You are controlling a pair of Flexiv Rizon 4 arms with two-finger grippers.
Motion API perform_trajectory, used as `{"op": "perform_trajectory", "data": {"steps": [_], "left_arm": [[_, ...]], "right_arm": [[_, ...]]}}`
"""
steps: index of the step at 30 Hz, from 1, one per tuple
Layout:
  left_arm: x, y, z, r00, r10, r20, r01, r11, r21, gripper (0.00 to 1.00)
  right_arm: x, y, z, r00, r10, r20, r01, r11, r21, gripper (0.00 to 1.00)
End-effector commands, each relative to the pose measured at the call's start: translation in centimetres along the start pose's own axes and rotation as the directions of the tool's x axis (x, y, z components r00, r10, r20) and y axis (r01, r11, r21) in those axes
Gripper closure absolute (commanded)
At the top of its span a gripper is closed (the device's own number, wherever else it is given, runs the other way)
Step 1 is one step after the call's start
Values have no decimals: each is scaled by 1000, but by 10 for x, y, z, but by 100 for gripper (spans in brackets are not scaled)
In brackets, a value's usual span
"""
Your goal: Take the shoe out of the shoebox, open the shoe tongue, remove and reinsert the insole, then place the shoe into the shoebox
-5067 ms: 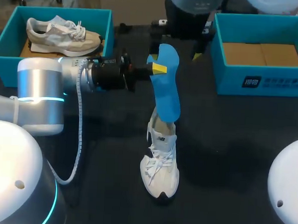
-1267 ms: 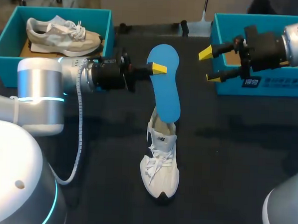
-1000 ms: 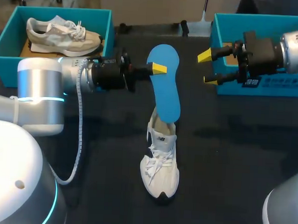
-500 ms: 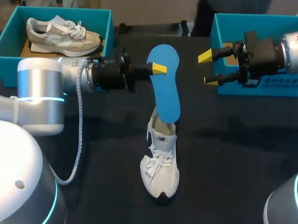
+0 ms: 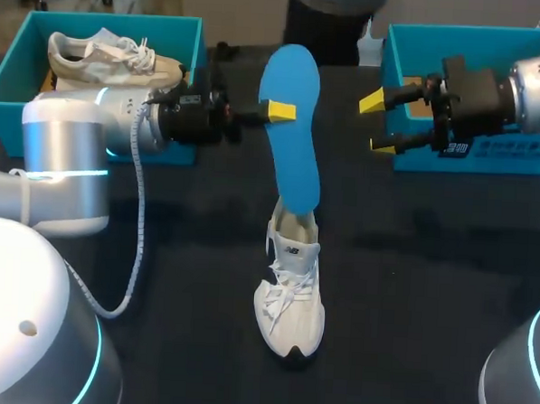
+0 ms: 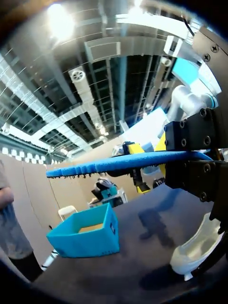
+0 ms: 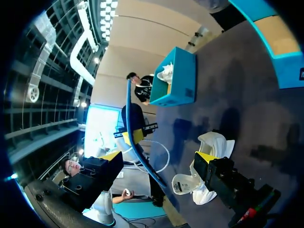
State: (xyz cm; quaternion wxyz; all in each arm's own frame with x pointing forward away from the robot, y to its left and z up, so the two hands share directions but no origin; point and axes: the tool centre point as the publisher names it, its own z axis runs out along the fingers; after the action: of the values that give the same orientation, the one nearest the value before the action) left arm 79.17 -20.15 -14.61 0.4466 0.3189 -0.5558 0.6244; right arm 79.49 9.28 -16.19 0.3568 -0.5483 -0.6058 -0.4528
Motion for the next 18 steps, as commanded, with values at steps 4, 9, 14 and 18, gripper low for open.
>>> {"op": "perform_trajectory", "data": {"steps": [4, 9, 14, 18], "left_arm": [[-4, -9, -6, 957, 288, 34, -285, 956, -76, 100], [-5, -4, -8, 833, 544, 103, -536, 839, -98, 100], [-3, -3, -7, 569, 813, 127, -801, 582, -141, 100], [5, -8, -5, 403, 908, 116, -896, 417, -150, 100]], "right_arm": [[1, 0, 2, 1000, 1, 2, -1, 1000, 0, 0], [1, 0, 2, 1000, 1, 2, -1, 1000, 0, 0], [1, 0, 2, 1000, 1, 2, -1, 1000, 0, 0], [1, 0, 2, 1000, 1, 2, -1, 1000, 0, 0]]}}
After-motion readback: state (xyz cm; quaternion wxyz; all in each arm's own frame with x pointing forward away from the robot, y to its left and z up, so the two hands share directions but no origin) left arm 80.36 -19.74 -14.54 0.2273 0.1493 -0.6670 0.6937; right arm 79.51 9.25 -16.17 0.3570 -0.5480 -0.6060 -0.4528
